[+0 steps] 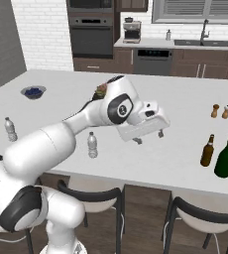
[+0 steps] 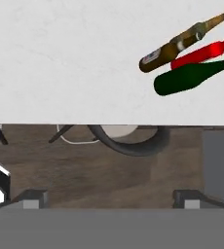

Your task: Move the plastic bottles in the middle to the plastics group, and the glass bottles in the middle to the glass group.

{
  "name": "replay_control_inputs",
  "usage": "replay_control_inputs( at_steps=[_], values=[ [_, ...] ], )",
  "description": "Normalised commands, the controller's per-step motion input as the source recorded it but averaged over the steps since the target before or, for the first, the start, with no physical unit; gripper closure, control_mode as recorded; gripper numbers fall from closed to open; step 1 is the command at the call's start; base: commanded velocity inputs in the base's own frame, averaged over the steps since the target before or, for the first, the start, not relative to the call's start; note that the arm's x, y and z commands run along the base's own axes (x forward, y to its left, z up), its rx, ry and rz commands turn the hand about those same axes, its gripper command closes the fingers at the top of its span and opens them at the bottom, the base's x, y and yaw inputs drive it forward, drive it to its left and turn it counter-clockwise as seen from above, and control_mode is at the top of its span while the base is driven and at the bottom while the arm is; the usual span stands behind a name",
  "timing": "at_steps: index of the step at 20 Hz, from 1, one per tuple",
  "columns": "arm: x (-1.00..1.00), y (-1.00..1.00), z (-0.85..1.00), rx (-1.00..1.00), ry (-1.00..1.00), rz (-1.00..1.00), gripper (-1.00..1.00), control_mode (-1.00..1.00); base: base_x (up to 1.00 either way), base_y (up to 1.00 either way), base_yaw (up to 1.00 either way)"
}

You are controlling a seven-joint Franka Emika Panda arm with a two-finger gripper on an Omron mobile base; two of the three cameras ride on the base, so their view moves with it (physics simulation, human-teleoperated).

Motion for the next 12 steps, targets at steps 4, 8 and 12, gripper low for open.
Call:
replay_control_inputs(
  at_steps=[4, 8, 12],
  values=[
    [-0.22, 0.76, 0.2, 0.17, 0.14, -0.1, -1.0, -1.0, 0.0, 0.0, 0.0],
    [-0.07, 0.86, 0.05, 0.11, -0.07, -0.2, -1.0, -1.0, 0.0, 0.0, 0.0],
    [0.0, 0.93, -0.04, 0.04, -0.06, -0.24, -1.0, -1.0, 0.0, 0.0, 0.0]
  ],
)
